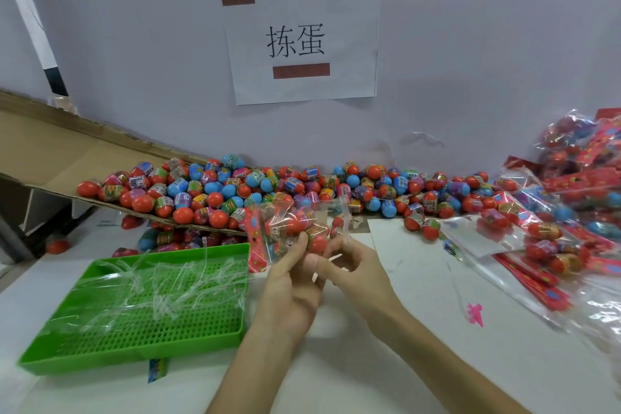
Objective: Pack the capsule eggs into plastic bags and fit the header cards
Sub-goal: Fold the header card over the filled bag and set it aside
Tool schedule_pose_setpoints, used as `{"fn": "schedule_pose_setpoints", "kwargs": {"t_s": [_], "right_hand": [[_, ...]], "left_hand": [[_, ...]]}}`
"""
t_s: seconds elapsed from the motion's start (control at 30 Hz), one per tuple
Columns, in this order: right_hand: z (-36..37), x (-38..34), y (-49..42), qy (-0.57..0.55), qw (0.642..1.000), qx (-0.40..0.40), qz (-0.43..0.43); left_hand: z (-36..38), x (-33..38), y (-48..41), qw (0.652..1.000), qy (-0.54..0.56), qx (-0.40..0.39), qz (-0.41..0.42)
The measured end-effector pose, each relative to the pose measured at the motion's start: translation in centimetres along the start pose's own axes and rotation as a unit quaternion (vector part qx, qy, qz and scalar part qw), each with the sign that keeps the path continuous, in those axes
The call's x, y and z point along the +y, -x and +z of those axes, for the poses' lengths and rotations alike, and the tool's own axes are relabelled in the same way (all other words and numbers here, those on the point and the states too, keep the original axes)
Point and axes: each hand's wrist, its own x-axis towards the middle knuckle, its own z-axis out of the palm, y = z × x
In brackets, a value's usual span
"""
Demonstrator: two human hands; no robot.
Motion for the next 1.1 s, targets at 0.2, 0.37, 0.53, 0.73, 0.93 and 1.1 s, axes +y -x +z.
{"fn": "schedule_pose_setpoints", "kwargs": {"t_s": [0.2, 0.37, 0.53, 0.73, 0.93, 1.1], "right_hand": [[-1.0, -0.8, -0.5, -0.076, 0.995, 0.066, -0.023], [-4.1, -3.0, -1.4, -0.176, 0.977, 0.108, -0.056], [-5.9, -3.4, -2.0, -0.138, 0.98, 0.122, -0.072], [-6.1, -2.9, -2.4, -0.069, 0.987, 0.123, -0.072], [-6.1, -2.6, -2.5, -0.027, 0.995, 0.075, -0.061], [-5.8, -2.6, -2.4, -0.002, 1.0, 0.009, -0.004]], "left_hand": [[0.7, 0.2, 0.7, 0.995, -0.048, -0.067, 0.055], [0.6, 0.7, 1.0, 0.991, -0.054, -0.104, 0.064], [1.0, -0.1, 1.0, 0.966, -0.226, -0.087, 0.088], [0.8, -0.4, 0.7, 0.949, -0.287, -0.051, 0.116], [0.8, -0.2, 0.5, 0.946, -0.301, -0.035, 0.113], [0.7, -0.4, 0.8, 0.946, -0.295, -0.042, 0.125]]}}
